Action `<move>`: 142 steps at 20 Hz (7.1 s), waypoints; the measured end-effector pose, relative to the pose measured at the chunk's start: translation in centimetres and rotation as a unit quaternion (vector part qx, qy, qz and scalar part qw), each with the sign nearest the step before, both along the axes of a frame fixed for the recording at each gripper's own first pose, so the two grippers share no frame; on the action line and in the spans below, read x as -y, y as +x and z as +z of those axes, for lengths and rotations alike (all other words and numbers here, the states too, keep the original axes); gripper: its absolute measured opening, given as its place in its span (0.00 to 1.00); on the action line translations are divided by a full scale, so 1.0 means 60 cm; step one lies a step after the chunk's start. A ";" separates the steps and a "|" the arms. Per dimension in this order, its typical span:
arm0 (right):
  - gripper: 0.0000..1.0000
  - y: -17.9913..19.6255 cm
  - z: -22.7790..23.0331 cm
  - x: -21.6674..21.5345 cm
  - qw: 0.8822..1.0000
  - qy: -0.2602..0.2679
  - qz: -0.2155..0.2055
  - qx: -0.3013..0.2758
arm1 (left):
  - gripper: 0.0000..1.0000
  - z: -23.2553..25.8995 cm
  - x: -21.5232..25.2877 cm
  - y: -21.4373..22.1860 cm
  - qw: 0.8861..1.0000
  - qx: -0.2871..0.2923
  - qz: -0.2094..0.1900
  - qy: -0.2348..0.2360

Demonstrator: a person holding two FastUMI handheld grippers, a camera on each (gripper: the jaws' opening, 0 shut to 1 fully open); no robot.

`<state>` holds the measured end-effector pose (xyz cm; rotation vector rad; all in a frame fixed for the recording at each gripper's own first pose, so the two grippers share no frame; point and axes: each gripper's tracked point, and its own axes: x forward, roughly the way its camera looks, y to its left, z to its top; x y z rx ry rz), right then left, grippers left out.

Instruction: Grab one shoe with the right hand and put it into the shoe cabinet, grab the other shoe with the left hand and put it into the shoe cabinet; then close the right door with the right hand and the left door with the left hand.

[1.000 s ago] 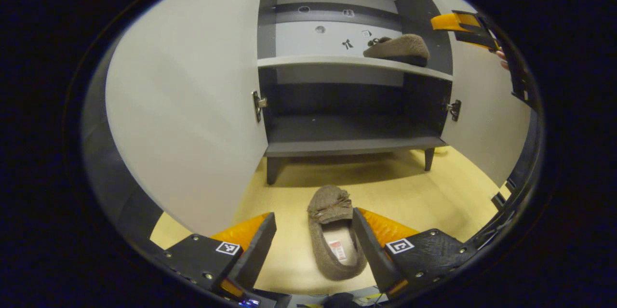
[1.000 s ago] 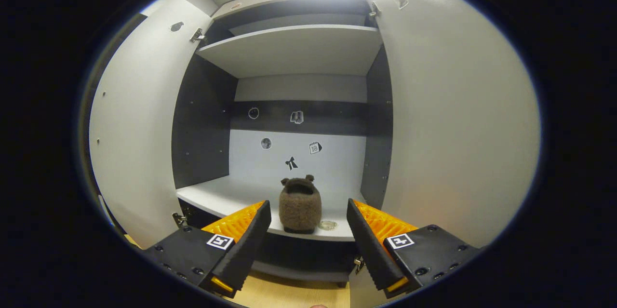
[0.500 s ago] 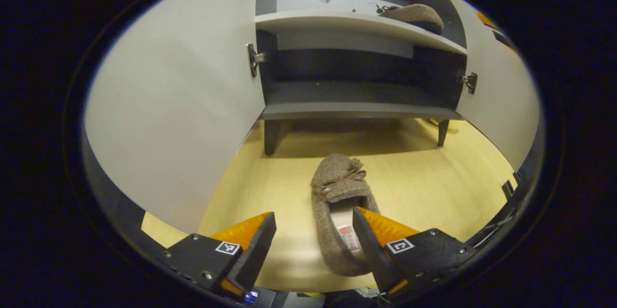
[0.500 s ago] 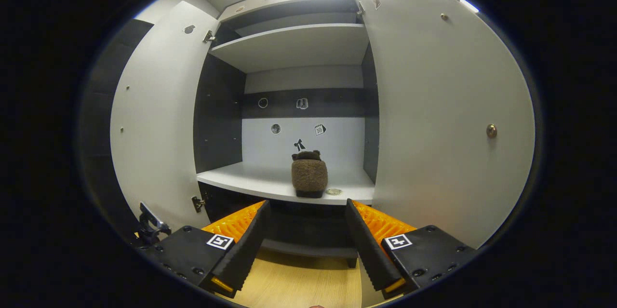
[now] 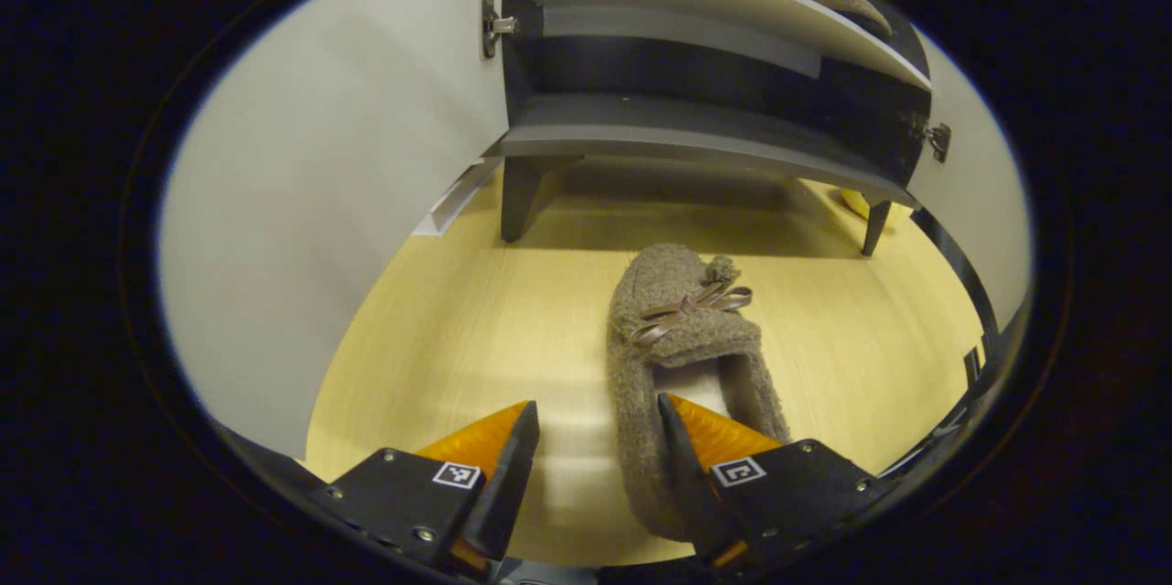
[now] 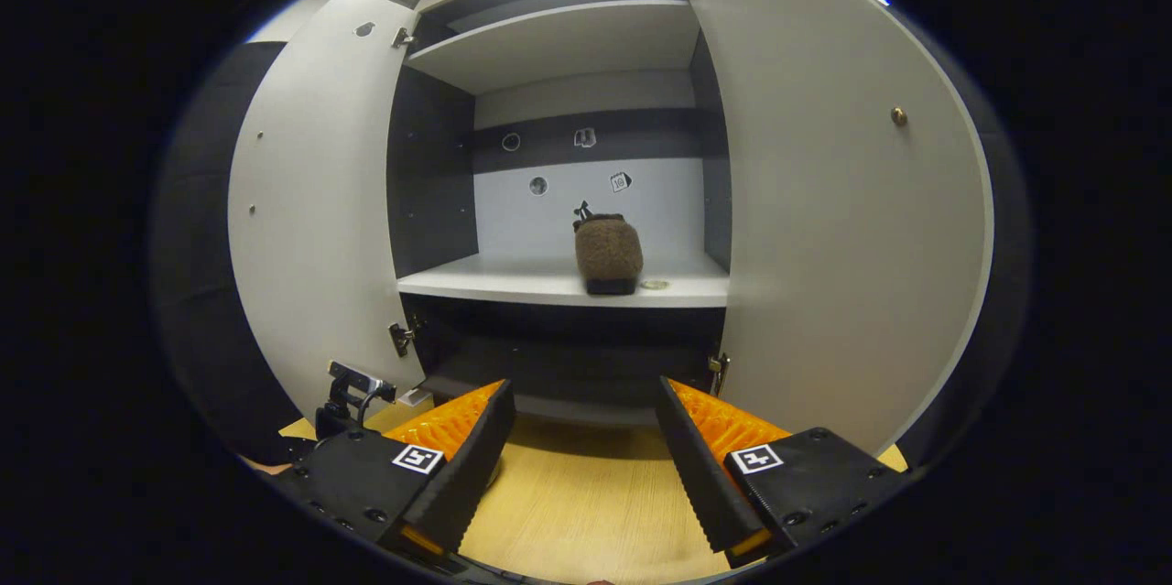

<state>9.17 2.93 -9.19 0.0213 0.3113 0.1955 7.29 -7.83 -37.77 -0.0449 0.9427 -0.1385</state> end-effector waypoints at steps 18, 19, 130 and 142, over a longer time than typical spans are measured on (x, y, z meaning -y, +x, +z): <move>0.96 -0.013 -0.020 -0.033 0.999 0.020 0.036 -0.026 | 0.01 0.082 0.035 0.050 0.995 0.065 0.028 -0.069; 0.96 -0.014 -0.019 -0.033 0.999 0.023 0.036 -0.026 | 0.02 0.098 0.039 0.051 0.994 0.073 0.025 -0.075; 0.92 -0.060 0.293 0.215 0.953 -0.090 -0.257 0.137 | 0.96 0.688 -0.324 -0.022 0.892 0.444 0.079 -0.038; 0.94 0.038 0.274 0.050 0.974 -0.085 -0.157 0.142 | 0.96 0.668 -0.401 -0.054 0.891 0.439 0.116 -0.021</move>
